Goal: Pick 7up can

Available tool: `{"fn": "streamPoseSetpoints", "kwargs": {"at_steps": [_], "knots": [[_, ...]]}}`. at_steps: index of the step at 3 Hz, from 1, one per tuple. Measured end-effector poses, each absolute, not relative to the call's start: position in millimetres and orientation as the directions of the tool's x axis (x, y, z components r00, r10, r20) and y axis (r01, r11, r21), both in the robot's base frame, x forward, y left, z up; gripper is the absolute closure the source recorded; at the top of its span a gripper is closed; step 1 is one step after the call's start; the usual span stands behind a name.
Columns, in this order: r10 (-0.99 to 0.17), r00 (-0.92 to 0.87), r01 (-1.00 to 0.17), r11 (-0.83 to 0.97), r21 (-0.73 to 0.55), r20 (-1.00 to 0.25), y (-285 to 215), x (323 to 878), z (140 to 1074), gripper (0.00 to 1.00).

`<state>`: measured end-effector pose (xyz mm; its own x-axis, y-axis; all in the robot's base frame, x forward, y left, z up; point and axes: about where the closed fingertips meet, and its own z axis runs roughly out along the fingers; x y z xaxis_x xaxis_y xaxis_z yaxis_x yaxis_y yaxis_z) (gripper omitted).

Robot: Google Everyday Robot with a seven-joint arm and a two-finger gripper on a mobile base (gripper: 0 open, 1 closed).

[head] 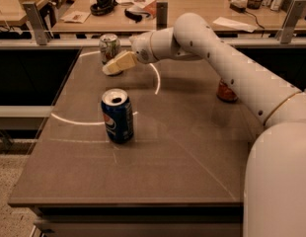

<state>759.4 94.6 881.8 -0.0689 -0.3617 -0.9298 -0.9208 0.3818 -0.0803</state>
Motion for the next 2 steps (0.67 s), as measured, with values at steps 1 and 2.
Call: {"fn": "streamPoseSetpoints", "kwargs": {"at_steps": [1, 2], "knots": [[-0.338, -0.072, -0.927, 0.371, -0.063, -0.938, 107, 762, 879, 0.00], [-0.319, -0.071, -0.935, 0.351, -0.048, -0.945, 121, 763, 875, 0.18]]}}
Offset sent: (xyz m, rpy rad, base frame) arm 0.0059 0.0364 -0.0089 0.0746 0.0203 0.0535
